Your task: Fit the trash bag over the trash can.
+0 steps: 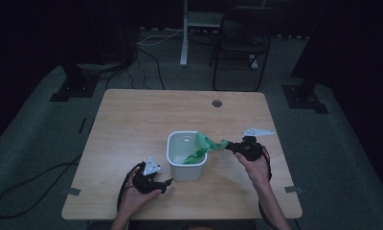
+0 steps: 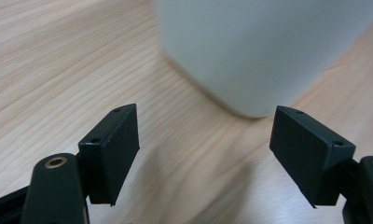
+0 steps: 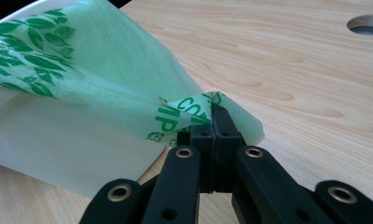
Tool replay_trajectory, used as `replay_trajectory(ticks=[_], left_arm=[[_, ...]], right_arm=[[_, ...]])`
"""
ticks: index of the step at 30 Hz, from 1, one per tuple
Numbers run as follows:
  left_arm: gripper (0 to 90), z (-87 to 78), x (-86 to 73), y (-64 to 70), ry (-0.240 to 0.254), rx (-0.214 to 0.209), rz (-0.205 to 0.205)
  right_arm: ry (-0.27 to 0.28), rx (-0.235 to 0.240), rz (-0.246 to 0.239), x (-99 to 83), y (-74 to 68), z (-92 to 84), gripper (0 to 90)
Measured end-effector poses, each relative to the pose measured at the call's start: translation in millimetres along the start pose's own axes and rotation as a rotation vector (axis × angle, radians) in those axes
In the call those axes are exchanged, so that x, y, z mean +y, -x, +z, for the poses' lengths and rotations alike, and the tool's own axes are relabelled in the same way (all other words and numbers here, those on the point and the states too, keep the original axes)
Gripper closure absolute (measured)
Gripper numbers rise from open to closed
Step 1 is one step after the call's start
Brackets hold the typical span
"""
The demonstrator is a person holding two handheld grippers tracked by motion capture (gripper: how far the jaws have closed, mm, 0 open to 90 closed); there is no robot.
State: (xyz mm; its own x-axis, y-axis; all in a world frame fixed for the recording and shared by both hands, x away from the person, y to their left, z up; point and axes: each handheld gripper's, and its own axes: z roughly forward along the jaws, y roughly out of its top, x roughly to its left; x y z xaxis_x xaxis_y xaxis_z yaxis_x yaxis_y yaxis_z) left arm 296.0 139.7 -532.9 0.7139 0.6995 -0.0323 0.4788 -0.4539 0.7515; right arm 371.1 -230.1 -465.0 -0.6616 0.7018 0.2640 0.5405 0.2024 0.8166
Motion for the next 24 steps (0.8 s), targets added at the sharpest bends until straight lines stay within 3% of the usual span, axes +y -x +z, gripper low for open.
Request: replay_trajectory(ticks=[4,12,20,24], left_arm=[[24.6,6.8,7.8,6.3,0.003,-0.021,0.015],[24.5,25.1,22.2,14.5,-0.002,-0.021,0.042],[24.4,42.3,36.7,9.1,0.003,-0.033,0.037],[24.4,39.0,38.3,8.7,0.007,-0.034,0.044]], right_arm=[[0.008,-0.008,-0.007,2.8,-0.2,-2.1,90.0],[0.034,-0.025,-0.003,12.4,3.2,-8.1,90.0],[0.075,-0.031,-0.002,23.7,2.1,-14.2,90.0],[0.102,-0.031,-0.002,30.1,0.0,-17.1,90.0]])
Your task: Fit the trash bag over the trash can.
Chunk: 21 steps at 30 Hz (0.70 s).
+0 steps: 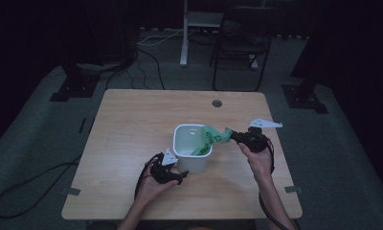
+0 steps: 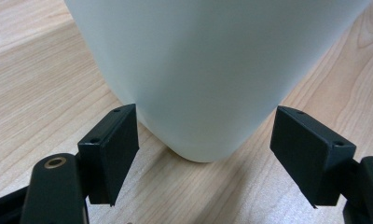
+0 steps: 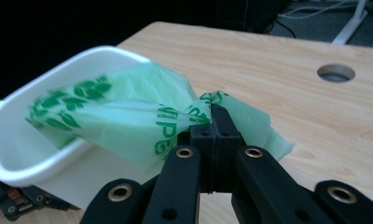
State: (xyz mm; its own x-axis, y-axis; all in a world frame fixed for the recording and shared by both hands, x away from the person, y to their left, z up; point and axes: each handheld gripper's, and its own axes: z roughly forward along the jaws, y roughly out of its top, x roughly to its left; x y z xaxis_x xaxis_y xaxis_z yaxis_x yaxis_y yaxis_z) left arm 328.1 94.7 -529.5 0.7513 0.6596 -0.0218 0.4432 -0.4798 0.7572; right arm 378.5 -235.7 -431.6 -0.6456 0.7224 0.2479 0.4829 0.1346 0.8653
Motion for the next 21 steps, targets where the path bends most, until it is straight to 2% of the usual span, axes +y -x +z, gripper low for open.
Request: replay_trajectory(ticks=[4,6,10,15,21], left_arm=[[24.4,-17.7,-1.7,-4.6,0.022,0.029,-0.011],[24.5,-30.2,-0.6,-7.0,0.052,0.04,-0.021],[24.5,-57.3,7.6,-11.2,0.108,0.065,-0.012],[24.5,-86.4,31.0,-15.4,0.188,0.082,0.017],[24.5,-102.3,68.8,-16.6,0.241,0.086,0.082]], right_arm=[[0.022,0.005,-0.016,8.7,-4.1,-1.7,90.0],[0.03,0.009,-0.03,13.6,-6.8,-1.7,90.0],[0.048,0.02,-0.056,24.7,-14.8,-1.7,90.0],[0.067,0.043,-0.094,38.5,-28.8,-0.6,90.0],[0.086,0.062,-0.139,50.9,-43.5,0.1,90.0]])
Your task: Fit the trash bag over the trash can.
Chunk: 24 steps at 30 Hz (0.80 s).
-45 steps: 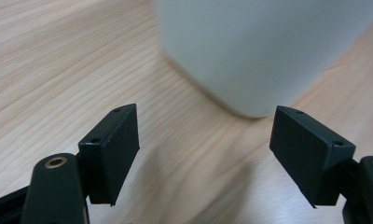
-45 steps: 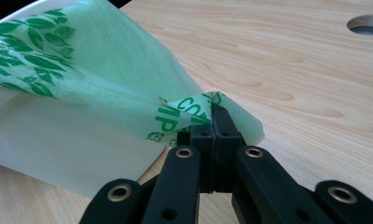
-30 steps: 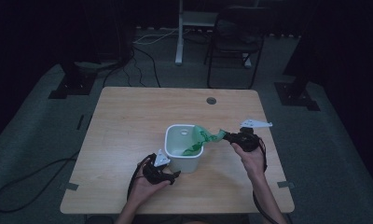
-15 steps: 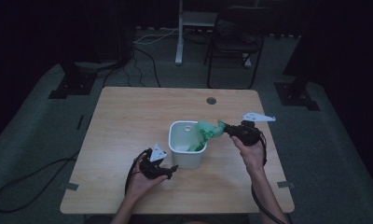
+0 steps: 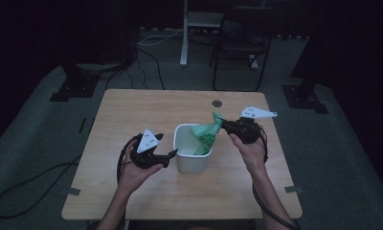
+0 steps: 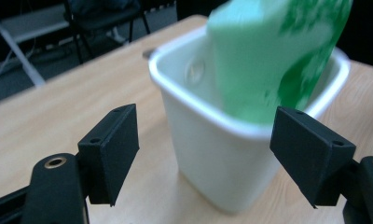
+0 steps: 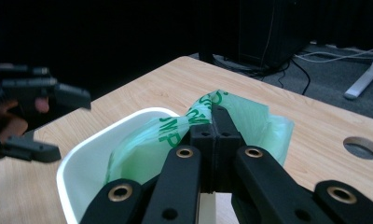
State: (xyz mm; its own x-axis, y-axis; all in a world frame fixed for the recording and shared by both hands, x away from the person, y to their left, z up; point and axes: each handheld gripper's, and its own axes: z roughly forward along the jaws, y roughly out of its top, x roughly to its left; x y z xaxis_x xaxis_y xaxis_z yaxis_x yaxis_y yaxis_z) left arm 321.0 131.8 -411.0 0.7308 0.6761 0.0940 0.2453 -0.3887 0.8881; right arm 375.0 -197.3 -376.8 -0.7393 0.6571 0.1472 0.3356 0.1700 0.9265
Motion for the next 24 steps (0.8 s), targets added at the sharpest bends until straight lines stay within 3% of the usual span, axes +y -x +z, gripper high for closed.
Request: replay_trajectory(ticks=[7,12,13,18,24], left_arm=[[24.6,7.4,36.4,3.4,0.033,-0.047,0.04],[33.5,27.8,61.5,10.0,0.019,-0.119,0.088],[35.0,27.8,61.5,10.0,0.019,-0.119,0.088],[43.1,50.1,78.5,12.7,-0.009,-0.196,0.082],[49.2,61.2,86.7,16.5,-0.034,-0.264,0.069]], right_arm=[[0.002,-0.001,-0.022,5.7,-5.5,-0.1,90.0],[-0.002,-0.001,-0.031,8.3,-9.0,2.9,90.0],[-0.002,-0.001,-0.031,8.3,-9.0,2.9,90.0],[0.001,0.004,-0.038,11.2,-12.5,5.1,90.0],[0.004,0.011,-0.04,12.1,-15.1,5.7,90.0]])
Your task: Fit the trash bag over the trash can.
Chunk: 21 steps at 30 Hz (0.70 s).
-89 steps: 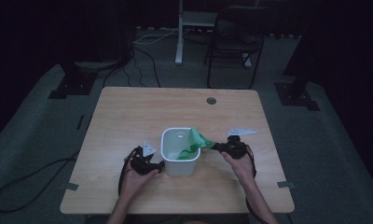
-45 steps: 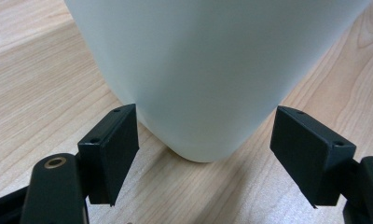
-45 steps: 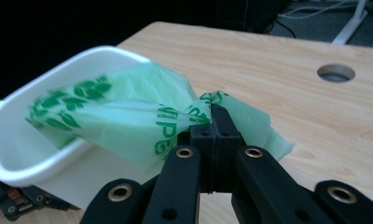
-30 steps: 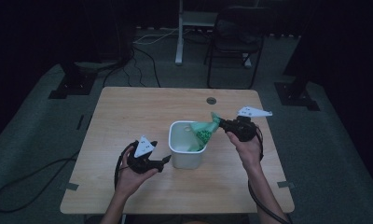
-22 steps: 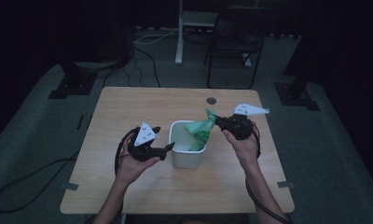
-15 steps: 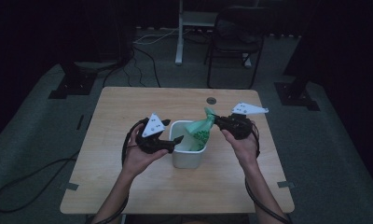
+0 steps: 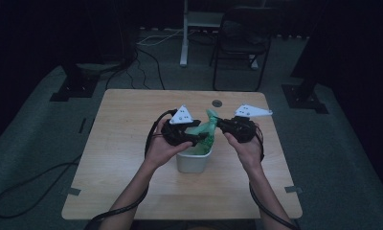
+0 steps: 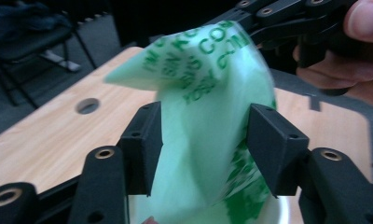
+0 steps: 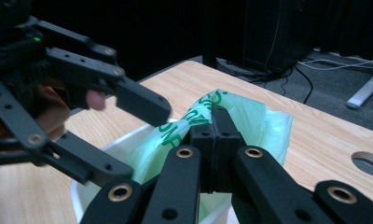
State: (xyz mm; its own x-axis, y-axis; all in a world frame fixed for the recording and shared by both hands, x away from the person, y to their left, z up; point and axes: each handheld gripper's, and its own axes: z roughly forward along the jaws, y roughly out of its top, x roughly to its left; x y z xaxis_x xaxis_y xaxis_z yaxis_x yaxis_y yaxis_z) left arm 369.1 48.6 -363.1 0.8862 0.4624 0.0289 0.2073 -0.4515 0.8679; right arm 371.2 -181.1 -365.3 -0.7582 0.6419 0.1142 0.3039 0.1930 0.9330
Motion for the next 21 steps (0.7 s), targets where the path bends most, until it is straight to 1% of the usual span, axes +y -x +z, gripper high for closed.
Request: replay_trajectory(ticks=[2,4,7,9,10,11,13,15,16,17,20,21], left_arm=[[54.0,3.6,1.6,1.0,-0.013,-0.016,0.01],[62.7,5.6,2.9,2.2,-0.024,-0.016,0.022],[78.7,4.5,3.8,2.9,-0.027,-0.008,0.029],[87.5,2.8,3.5,3.0,-0.034,0.002,0.037],[90.0,2.2,3.4,2.9,-0.036,0.004,0.038],[90.0,0.6,3.0,2.8,-0.041,0.006,0.047],[90.0,-0.2,2.7,3.0,-0.041,0.008,0.05],[90.0,-3.4,1.8,3.3,-0.035,0.013,0.051],[90.0,-7.5,1.0,2.6,-0.026,0.014,0.055],[90.0,-9.8,0.5,2.0,-0.017,0.018,0.055],[90.0,-15.0,-0.7,-1.3,0.004,0.019,0.044],[90.0,-15.0,-0.7,-1.3,0.004,0.019,0.044]], right_arm=[[0.002,0.002,-0.002,0.5,-2.0,0.2,90.0],[0.004,0.004,-0.006,0.8,-3.4,0.4,90.0],[0.002,-0.005,-0.013,0.6,-4.8,-0.1,90.0],[0.003,-0.004,-0.015,-0.1,-4.8,-1.1,89.0],[0.004,-0.004,-0.015,-0.6,-4.7,-1.5,88.3],[0.003,-0.005,-0.016,-1.0,-4.6,-2.0,87.6],[0.004,-0.013,-0.016,-2.5,-3.8,-4.0,85.5],[0.002,-0.016,-0.012,-3.6,-2.8,-5.2,84.1],[0.001,-0.021,-0.011,-4.8,-1.4,-6.3,82.6],[-0.003,-0.032,0.0,-7.9,2.0,-8.3,78.1],[-0.019,-0.02,0.02,-14.0,8.0,-9.4,68.1],[-0.019,-0.02,0.02,-14.0,8.0,-9.4,68.1]])
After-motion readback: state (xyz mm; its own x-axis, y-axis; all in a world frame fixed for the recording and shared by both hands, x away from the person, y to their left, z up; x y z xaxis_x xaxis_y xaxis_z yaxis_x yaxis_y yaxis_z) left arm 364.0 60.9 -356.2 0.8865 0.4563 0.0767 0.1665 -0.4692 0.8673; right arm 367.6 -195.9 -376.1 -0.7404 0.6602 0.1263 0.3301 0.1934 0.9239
